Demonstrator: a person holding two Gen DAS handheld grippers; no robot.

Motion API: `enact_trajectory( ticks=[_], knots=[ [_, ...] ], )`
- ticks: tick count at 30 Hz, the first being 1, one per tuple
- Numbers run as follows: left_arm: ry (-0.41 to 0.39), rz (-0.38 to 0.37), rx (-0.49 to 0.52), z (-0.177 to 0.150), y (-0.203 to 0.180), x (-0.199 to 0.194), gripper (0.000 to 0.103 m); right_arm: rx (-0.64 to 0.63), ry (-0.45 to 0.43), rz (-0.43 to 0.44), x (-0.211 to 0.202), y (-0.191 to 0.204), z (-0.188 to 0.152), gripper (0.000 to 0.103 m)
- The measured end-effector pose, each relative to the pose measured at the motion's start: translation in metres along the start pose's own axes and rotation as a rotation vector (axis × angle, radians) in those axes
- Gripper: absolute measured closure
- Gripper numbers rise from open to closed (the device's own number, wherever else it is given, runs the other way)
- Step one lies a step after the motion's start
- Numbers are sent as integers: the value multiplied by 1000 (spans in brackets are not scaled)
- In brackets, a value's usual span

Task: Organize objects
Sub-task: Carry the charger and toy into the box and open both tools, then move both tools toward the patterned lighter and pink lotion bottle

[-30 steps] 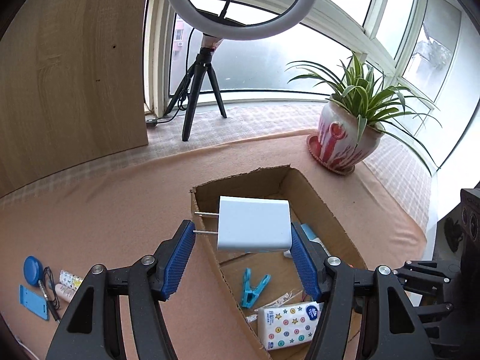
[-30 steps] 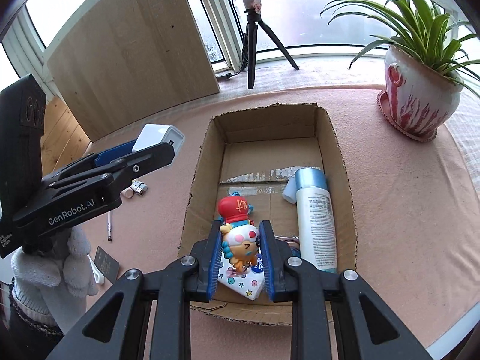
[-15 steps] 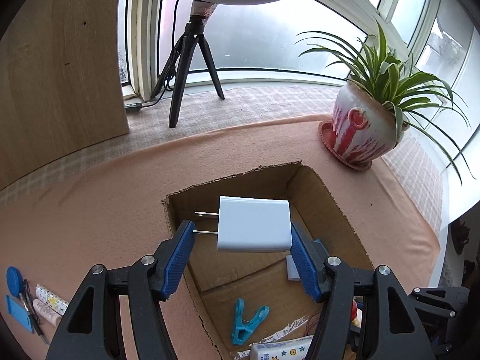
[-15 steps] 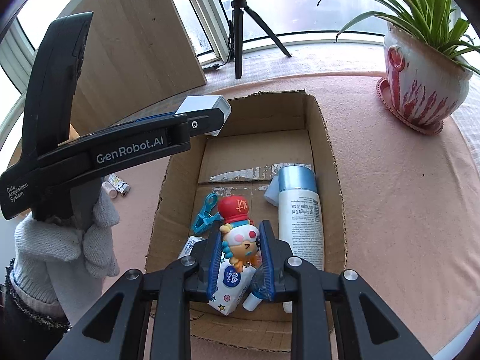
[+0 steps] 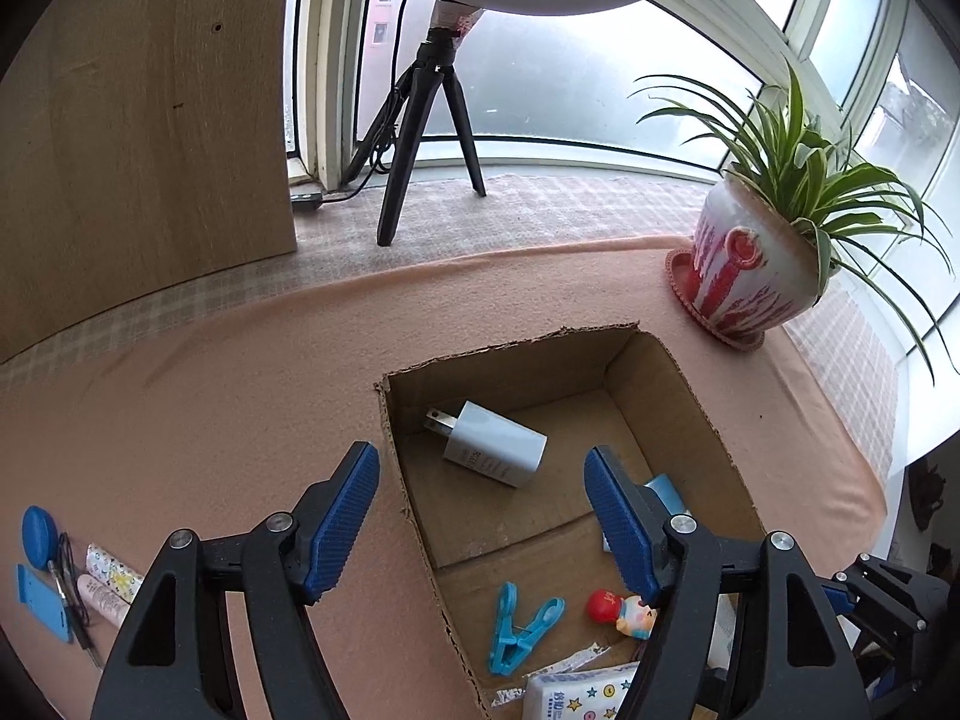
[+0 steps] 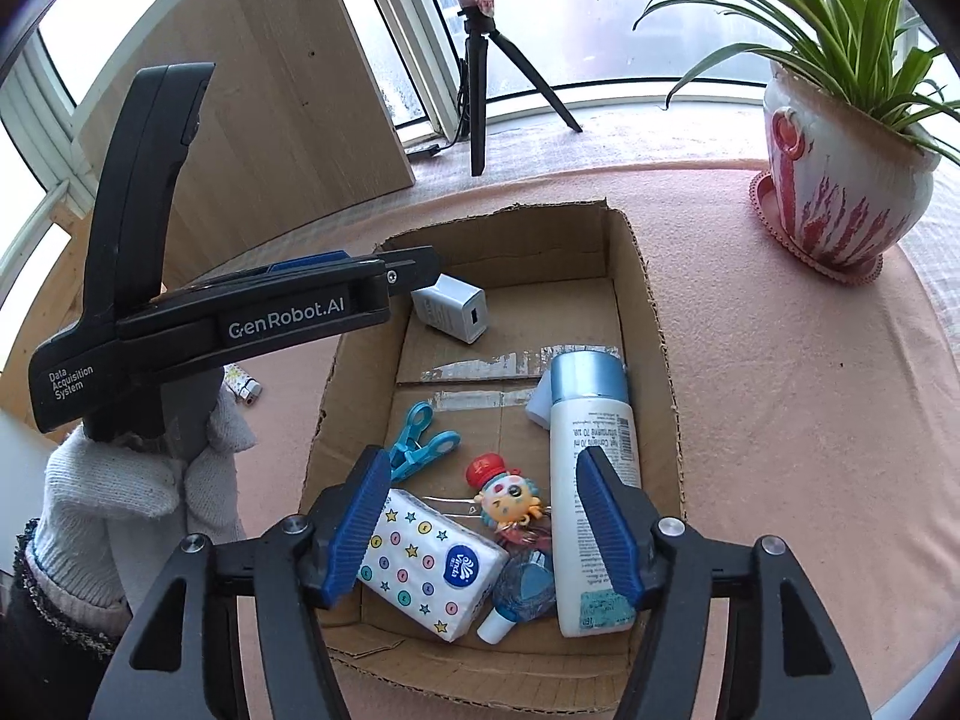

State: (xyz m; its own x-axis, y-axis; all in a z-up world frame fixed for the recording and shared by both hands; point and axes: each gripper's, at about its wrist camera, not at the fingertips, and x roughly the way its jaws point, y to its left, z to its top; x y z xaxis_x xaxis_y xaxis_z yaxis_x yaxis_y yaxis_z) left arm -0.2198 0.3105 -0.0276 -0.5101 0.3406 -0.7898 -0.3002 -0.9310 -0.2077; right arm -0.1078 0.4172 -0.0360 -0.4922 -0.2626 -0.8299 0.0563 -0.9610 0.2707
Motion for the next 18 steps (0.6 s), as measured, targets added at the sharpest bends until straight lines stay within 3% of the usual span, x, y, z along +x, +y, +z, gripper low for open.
enact_trajectory(
  ticks=[9, 18],
  knots=[
    [-4, 26, -59, -29, 29, -29, 29, 27, 17, 56, 3, 8, -1, 42],
    [17, 102, -150, -61, 92, -53, 29, -18, 30, 95, 15, 39, 8, 42]
  ],
)
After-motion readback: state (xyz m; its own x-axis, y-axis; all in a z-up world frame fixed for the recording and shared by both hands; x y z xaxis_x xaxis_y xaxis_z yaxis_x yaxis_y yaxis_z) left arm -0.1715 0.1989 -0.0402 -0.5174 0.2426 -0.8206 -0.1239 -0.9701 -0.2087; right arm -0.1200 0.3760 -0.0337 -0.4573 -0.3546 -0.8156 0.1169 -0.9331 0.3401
